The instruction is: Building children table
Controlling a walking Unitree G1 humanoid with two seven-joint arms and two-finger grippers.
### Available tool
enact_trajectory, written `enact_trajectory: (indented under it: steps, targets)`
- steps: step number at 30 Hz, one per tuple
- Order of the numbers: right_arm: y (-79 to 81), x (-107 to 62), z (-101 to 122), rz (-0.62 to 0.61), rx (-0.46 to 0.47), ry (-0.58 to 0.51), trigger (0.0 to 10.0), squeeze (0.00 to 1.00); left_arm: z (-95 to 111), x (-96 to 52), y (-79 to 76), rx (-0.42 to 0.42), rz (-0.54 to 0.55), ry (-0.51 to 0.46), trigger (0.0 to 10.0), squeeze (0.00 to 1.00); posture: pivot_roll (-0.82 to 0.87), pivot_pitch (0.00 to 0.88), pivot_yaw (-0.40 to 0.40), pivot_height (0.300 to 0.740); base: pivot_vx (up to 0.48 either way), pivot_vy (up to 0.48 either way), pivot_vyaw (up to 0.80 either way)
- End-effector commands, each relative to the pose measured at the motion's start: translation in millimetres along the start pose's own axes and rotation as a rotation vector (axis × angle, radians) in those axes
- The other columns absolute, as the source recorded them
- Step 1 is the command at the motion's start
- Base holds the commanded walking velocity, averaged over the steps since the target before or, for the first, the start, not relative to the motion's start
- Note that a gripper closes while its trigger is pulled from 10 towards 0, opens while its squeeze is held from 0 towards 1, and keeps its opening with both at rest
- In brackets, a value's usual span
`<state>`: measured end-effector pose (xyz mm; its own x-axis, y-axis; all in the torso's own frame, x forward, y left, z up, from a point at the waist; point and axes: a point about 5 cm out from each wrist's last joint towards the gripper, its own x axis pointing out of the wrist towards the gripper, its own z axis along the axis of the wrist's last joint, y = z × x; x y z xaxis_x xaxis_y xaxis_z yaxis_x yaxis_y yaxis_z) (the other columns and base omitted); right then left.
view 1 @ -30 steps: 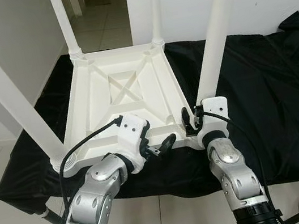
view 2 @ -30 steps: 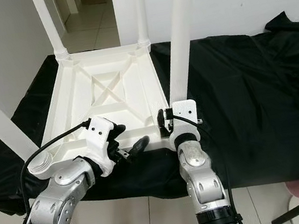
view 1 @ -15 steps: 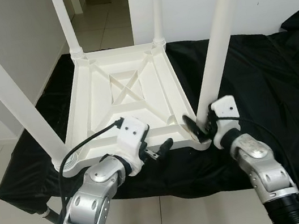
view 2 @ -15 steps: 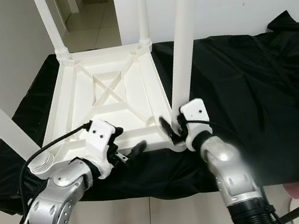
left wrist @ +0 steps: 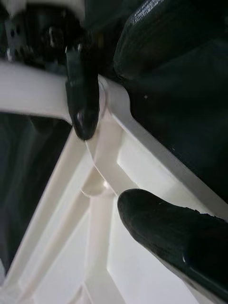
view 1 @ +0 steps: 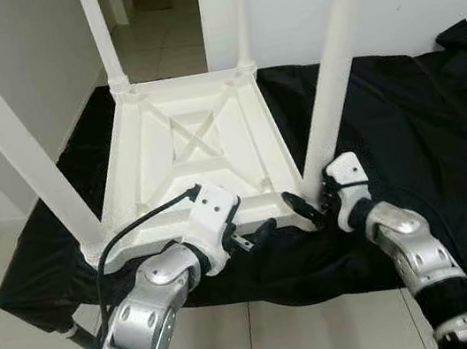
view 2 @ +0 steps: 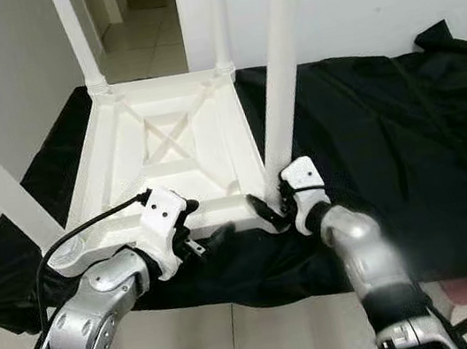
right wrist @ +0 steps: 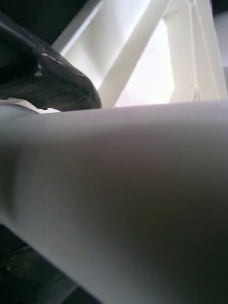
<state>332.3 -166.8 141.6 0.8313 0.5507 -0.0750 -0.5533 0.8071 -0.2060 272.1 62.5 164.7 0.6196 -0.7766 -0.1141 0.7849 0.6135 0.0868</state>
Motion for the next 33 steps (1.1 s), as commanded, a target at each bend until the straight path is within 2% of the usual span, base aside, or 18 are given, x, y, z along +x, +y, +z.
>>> enact_trajectory:
  steps: [1, 4, 5, 6, 7, 8, 9, 10, 18, 19, 20, 30, 32, 33]
  targets:
    - [0.9, 6.9, 7, 0.035, -0.030, -0.014, 10.0, 0.00, 1, 1.6, 1.6, 0.019, -0.008, 0.002, 10.0, 0.00, 0.03, 0.006, -0.006, 0.740, 0.000, 0.000, 0.00]
    - [-0.1, 7.4, 8, 0.044, -0.034, -0.016, 9.8, 0.00, 1, 1.6, 1.9, 0.020, -0.006, 0.002, 10.0, 0.00, 0.03, 0.006, -0.006, 0.740, 0.000, 0.000, 0.00]
    - [-0.2, 7.9, 9, 0.057, -0.036, -0.019, 8.9, 0.00, 2, 1.1, 2.0, 0.021, -0.004, 0.000, 10.0, 0.00, 0.04, 0.003, -0.011, 0.740, 0.000, 0.000, 0.00]
    - [-0.2, 7.9, 9, 0.057, -0.036, -0.019, 8.9, 0.00, 2, 1.1, 2.0, 0.021, -0.004, 0.000, 10.0, 0.00, 0.04, 0.003, -0.011, 0.740, 0.000, 0.000, 0.00]
    - [0.3, 8.6, 9, 0.072, -0.037, -0.021, 4.6, 0.00, 1, 0.8, 1.6, 0.020, -0.004, 0.000, 10.0, 0.00, 0.04, 0.000, -0.013, 0.740, 0.000, 0.000, 0.00]
    - [1.4, 9.5, 9, 0.096, -0.037, -0.025, 2.0, 0.00, 0, 0.1, 1.1, 0.026, -0.001, 0.003, 10.0, 0.00, 0.05, 0.000, -0.011, 0.740, 0.000, 0.000, 0.00]
    - [1.4, 9.5, 9, 0.096, -0.037, -0.025, 2.0, 0.00, 0, 0.1, 1.1, 0.026, -0.001, 0.003, 10.0, 0.00, 0.05, 0.000, -0.011, 0.740, 0.000, 0.000, 0.00]
    - [2.0, 10.5, 9, 0.121, -0.034, -0.028, 0.0, 0.00, 0, 0.3, 0.7, 0.025, 0.001, 0.002, 10.0, 0.00, 0.05, 0.000, -0.011, 0.740, 0.000, 0.000, 0.00]
    - [2.5, 8.0, 0, 0.160, -0.021, -0.027, 0.0, 0.00, 1, 1.7, -0.5, 0.032, -0.010, 0.006, 10.0, 0.00, 0.04, 0.000, 0.001, 0.740, 0.000, 0.000, 0.00]
    - [2.0, 6.4, -3, 0.158, -0.017, -0.022, 1.9, 0.00, 0, 1.6, -0.4, 0.033, -0.013, 0.008, 10.0, 0.00, 0.04, 0.000, 0.007, 0.740, 0.000, 0.000, 0.00]
    - [1.2, 5.1, -5, 0.148, -0.005, -0.017, 10.0, 0.00, 0, 1.8, -0.1, 0.034, -0.015, 0.009, 10.0, 0.00, 0.04, 0.000, 0.007, 0.740, 0.000, 0.000, 0.00]
    - [-1.1, -0.6, -4, 0.074, 0.030, -0.016, 10.0, 0.00, 0, 2.7, -0.4, 0.035, -0.025, 0.011, 10.0, 0.00, 0.02, 0.000, 0.017, 0.740, 0.000, 0.000, 0.00]
    - [0.5, -1.0, -3, 0.042, 0.027, -0.017, 10.0, 0.00, 0, 3.3, -0.4, 0.036, -0.028, 0.011, 10.0, 0.00, 0.02, 0.000, 0.018, 0.740, 0.000, 0.000, 0.00]
    - [3.2, -1.5, -3, -0.025, 0.025, -0.009, 10.0, 0.00, 0, 4.1, -0.5, 0.035, -0.031, 0.011, 10.0, 0.00, 0.01, 0.002, 0.020, 0.740, 0.000, 0.000, 0.00]
